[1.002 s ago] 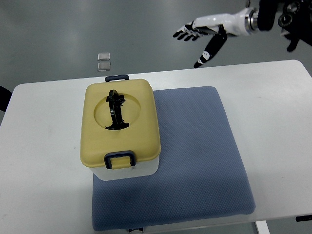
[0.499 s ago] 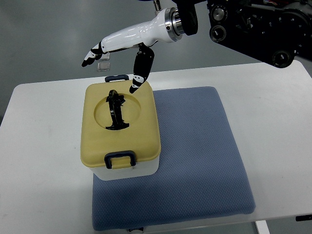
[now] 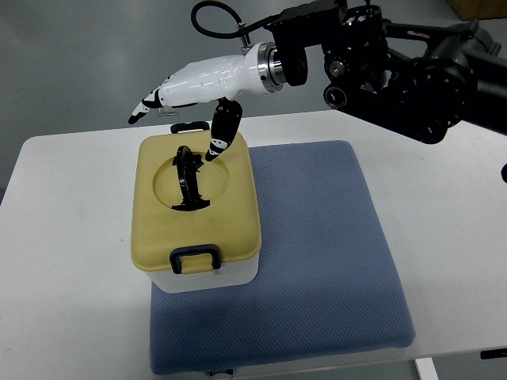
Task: Open white storage box with right hand
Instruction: 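Move the right hand over the box toward the black lid handle, then lower the right hand and close its fingers around the black lid handle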
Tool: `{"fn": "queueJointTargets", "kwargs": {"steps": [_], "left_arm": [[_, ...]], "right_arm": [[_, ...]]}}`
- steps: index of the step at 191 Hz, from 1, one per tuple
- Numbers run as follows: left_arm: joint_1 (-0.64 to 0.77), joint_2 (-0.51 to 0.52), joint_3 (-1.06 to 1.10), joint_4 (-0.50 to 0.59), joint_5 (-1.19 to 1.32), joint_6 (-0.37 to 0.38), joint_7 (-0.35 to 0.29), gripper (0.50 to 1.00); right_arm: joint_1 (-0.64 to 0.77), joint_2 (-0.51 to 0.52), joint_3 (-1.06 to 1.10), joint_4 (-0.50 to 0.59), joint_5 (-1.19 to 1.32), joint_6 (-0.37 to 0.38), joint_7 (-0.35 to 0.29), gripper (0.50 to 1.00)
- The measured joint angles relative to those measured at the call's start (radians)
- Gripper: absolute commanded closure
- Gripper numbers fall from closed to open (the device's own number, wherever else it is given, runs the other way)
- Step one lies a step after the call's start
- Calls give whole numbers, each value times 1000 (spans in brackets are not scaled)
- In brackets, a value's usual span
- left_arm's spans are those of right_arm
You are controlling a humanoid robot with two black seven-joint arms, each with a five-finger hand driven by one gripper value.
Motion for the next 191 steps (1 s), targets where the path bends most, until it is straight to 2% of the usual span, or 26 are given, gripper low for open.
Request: {"fn": "queueJointTargets", "kwargs": {"steps": [129, 191], "left_arm": [[0, 0, 0, -1, -1, 0, 0, 500], [0, 0, 0, -2, -1, 0, 0, 500]], "right_arm": [[-68, 7, -4, -3, -22, -4, -5, 568], [-92, 21, -4, 1, -21, -44, -6, 593]]}}
